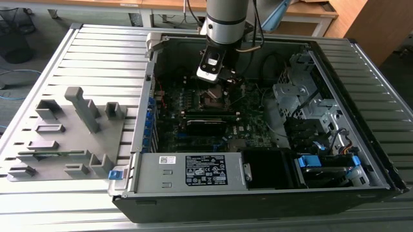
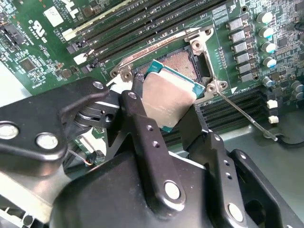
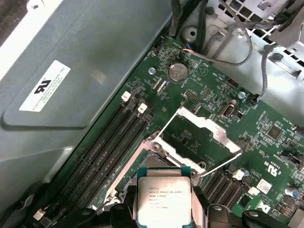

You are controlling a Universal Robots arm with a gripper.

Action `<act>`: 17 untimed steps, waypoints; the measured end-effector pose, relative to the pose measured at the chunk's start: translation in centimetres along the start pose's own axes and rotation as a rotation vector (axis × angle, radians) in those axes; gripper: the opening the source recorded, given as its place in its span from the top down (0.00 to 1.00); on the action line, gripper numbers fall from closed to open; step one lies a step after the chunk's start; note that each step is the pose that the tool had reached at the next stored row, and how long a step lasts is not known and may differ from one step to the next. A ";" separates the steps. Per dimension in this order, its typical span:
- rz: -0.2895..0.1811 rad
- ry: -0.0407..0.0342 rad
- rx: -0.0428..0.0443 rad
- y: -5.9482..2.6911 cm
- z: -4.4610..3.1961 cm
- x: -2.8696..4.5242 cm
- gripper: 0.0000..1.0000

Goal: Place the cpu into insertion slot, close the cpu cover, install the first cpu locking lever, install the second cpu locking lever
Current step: 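Place the cpu into insertion slot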

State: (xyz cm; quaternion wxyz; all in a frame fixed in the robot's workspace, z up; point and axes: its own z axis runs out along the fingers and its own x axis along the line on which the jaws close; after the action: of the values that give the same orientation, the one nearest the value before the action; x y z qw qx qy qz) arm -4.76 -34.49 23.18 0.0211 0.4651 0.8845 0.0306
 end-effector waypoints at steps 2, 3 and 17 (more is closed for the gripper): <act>0.000 0.0000 0.0000 0.00 0.00 0.00 0.46; 0.000 0.0000 0.0000 0.00 0.00 0.00 0.46; 0.044 -0.0033 0.0004 0.00 0.01 0.00 0.46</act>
State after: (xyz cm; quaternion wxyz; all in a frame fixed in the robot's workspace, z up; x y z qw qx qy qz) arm -4.76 -34.49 23.17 0.0217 0.4846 0.8739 0.0301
